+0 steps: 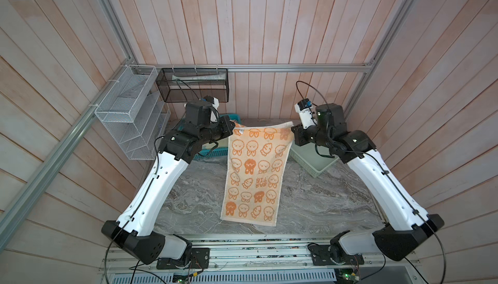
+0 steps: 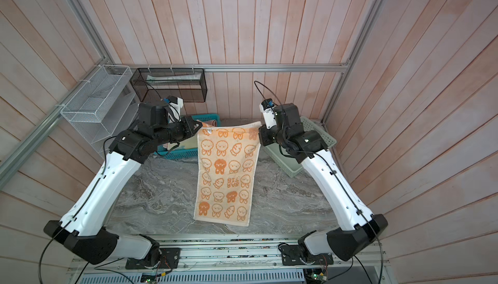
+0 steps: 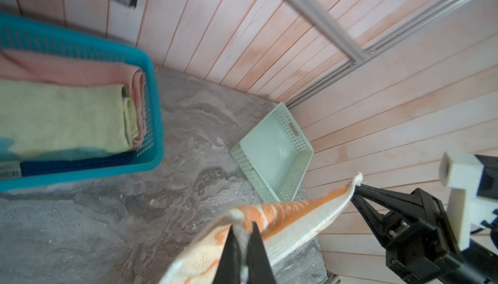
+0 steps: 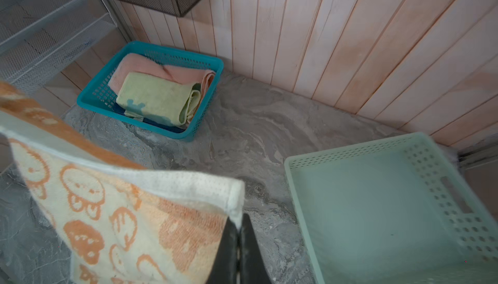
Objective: Fold and stack the towels
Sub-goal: 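Lay the orange towel flat on the table with both grippers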
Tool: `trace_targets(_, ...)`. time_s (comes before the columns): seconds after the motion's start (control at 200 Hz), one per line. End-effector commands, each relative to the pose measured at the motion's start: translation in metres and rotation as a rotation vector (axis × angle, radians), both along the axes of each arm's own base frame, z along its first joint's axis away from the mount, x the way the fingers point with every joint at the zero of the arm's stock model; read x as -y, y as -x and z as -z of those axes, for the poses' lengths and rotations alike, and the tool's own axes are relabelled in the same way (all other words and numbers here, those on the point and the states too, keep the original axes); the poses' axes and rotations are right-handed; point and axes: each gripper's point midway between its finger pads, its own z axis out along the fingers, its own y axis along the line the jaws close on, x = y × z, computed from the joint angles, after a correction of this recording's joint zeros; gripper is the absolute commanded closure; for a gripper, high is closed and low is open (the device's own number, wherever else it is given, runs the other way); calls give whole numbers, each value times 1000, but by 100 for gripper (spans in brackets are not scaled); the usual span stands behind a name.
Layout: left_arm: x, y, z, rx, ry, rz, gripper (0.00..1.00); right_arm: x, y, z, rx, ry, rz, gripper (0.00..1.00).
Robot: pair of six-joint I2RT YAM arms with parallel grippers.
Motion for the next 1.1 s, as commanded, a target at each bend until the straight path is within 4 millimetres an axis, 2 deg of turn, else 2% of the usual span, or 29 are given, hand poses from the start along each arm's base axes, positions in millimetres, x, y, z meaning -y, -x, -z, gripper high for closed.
trace_targets(0.0,-12,-32,28,-12,55,1,100,-8,-37,20,-3,-77,-29,100)
trace_targets(0.09,-12,-51,68,-55,55,9,100,-23,-55,59,-75,-78,-66,100)
trace_targets(0.175,-11,-53,110,-111,62,6,100,-32,-58,97,-168,-78,-91,100)
trace_targets(0.315,-13,-40,170,-199,75,-2,100,-41,-41,148,-281,-100,-121,100)
trace_targets(0.45,-26,-34,206,-240,115,-42,100,-38,-30,178,-321,-104,-99,100)
trace_targets(0.575,-36,-47,225,-227,134,-58,100,-41,-31,203,-349,-116,-100,100)
trace_targets(0.69,-43,-70,235,-200,163,-60,100,-46,-41,227,-391,-102,-95,100)
trace_targets(0.785,-52,-91,240,-176,153,-74,100,-51,-53,238,-405,-110,-85,100)
trace_targets(1.095,-96,-144,241,-107,77,-115,100,-72,-78,240,-369,-101,-104,100)
